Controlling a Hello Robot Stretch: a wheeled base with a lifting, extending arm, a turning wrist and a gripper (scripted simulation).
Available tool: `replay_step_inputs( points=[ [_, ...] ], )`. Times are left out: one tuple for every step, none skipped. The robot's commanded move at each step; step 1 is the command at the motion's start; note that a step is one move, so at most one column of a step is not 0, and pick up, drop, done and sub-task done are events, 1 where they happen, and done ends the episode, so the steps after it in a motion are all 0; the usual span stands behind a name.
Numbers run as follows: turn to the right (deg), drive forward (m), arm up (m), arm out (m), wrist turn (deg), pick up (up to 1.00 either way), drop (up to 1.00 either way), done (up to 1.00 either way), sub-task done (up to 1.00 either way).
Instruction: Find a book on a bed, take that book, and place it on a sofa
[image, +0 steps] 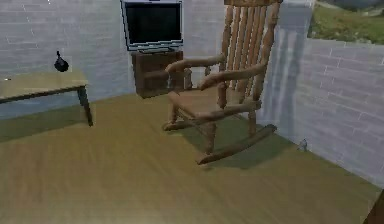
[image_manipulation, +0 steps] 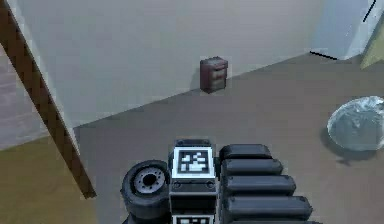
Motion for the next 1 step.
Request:
replay_step_inputs(
  points=[
    [45.0, 0.0, 0.0, 0.0, 0.0, 0.0, 0.0, 0.0, 0.0]
  ],
)
